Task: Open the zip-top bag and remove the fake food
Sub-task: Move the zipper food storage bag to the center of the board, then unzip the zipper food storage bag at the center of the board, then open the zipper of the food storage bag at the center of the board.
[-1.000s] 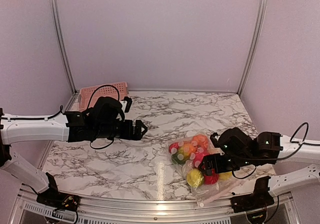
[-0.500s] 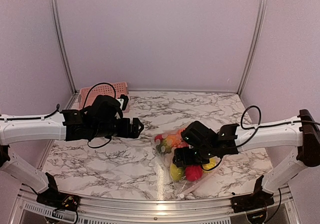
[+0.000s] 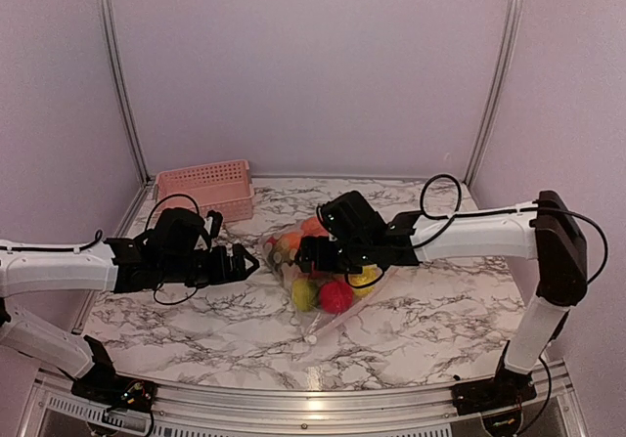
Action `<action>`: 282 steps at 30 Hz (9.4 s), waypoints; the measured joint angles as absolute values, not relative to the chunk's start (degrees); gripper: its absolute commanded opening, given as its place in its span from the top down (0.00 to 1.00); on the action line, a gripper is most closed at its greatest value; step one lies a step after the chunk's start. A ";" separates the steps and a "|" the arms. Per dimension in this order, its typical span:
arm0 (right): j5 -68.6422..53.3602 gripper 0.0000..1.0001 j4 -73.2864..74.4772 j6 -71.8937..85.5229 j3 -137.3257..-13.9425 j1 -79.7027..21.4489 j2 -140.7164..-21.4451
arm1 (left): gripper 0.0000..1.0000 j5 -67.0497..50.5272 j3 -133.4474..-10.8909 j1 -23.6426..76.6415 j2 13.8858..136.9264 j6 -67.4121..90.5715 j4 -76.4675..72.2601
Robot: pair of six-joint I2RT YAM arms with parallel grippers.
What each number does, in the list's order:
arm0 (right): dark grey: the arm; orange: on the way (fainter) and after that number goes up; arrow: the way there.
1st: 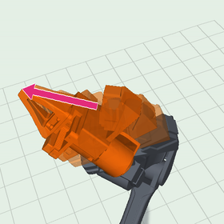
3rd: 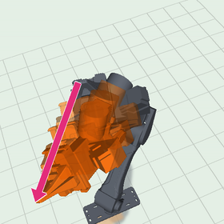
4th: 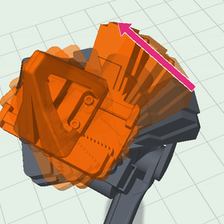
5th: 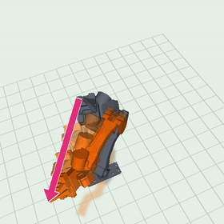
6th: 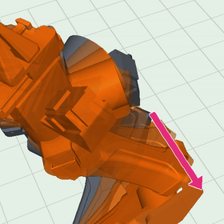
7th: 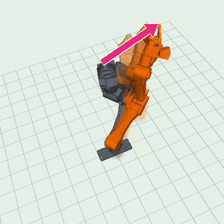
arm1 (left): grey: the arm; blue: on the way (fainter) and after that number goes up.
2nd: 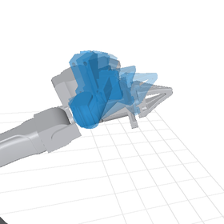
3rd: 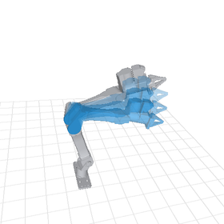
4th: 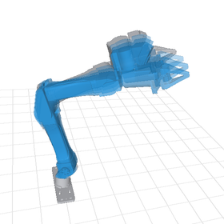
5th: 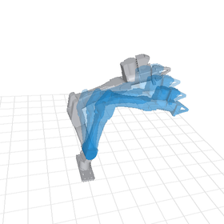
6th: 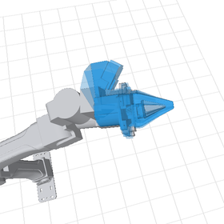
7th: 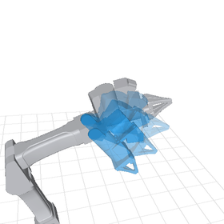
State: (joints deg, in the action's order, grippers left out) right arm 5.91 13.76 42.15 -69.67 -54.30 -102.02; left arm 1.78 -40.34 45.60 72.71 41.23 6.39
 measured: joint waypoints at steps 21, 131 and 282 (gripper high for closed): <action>11.09 0.25 11.09 52.97 -44.10 -65.71 -78.30 | 0.51 -12.38 -29.93 57.87 87.68 62.04 -28.84; 2.31 1.00 -32.67 83.77 -10.92 -59.51 -65.04 | 1.00 -23.68 -46.24 60.31 113.36 75.18 -51.96; -8.19 0.95 18.55 42.78 -78.91 -42.78 -82.15 | 1.00 16.62 -92.84 61.71 98.37 20.45 32.36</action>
State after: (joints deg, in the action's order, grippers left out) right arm -8.19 18.55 42.78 -78.91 -42.78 -82.15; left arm 16.62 -92.84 61.71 98.37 20.45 32.36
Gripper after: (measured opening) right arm 0.063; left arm 0.010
